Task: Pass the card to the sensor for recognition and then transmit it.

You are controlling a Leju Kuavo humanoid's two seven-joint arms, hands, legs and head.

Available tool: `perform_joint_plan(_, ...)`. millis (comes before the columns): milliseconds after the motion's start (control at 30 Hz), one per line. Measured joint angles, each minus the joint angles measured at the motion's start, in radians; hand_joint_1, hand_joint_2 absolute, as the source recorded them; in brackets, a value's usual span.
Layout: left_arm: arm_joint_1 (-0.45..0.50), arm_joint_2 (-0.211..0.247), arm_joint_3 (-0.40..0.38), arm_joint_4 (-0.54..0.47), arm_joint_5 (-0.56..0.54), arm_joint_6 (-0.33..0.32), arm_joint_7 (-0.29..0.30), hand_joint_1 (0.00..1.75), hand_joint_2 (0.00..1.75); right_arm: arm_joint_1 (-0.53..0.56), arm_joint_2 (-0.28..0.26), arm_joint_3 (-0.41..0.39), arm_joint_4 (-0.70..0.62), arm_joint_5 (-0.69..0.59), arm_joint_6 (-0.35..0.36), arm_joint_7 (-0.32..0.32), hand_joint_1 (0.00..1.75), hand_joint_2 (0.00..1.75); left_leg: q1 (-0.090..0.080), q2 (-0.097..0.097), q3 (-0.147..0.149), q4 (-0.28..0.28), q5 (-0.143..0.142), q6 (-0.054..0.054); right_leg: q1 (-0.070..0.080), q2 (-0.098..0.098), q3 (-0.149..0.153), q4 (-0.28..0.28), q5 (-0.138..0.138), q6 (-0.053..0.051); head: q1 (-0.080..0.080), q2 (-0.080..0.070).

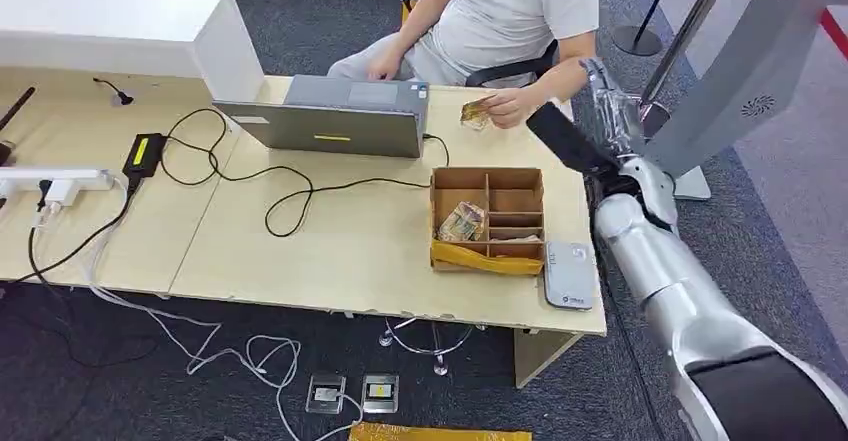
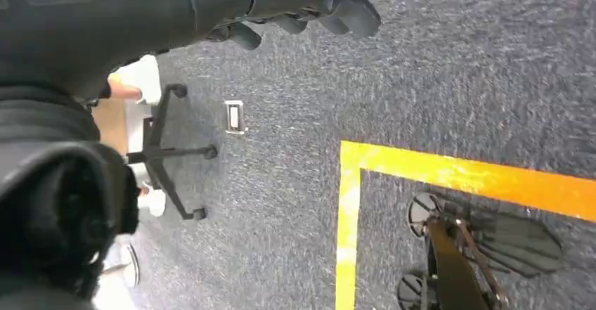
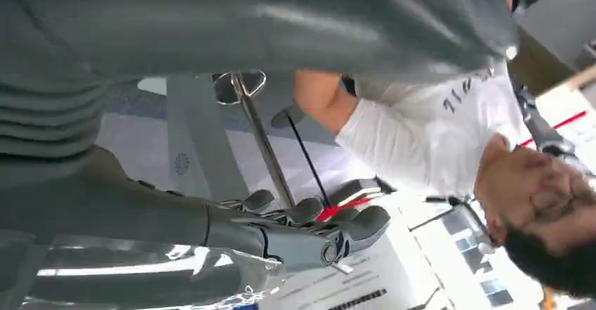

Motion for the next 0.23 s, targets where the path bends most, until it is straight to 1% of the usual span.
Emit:
perform_joint_plan(133,0.002,0.002,0.000,0.000,0.004,-0.005,0.000,0.00,0.00,-0.108,-0.081,-0.028,0.009,-0.086,0.073,0.016,0.00,0.00,0.000,-0.001,0.000,0.000,0.000,0.000,0.000,-0.001,0.000,0.000,0.000,0.000,0.000,0.000)
perform_joint_plan(233,0.004,0.002,0.000,0.000,0.003,-0.009,0.000,0.00,0.00,-0.168,-0.151,-0.039,0.048,-0.129,0.107,0.050,0.00,0.00,0.000,-0.002,-0.001,0.000,0.000,0.000,0.000,-0.002,0.001,-0.001,0.000,0.000,0.000,0.000)
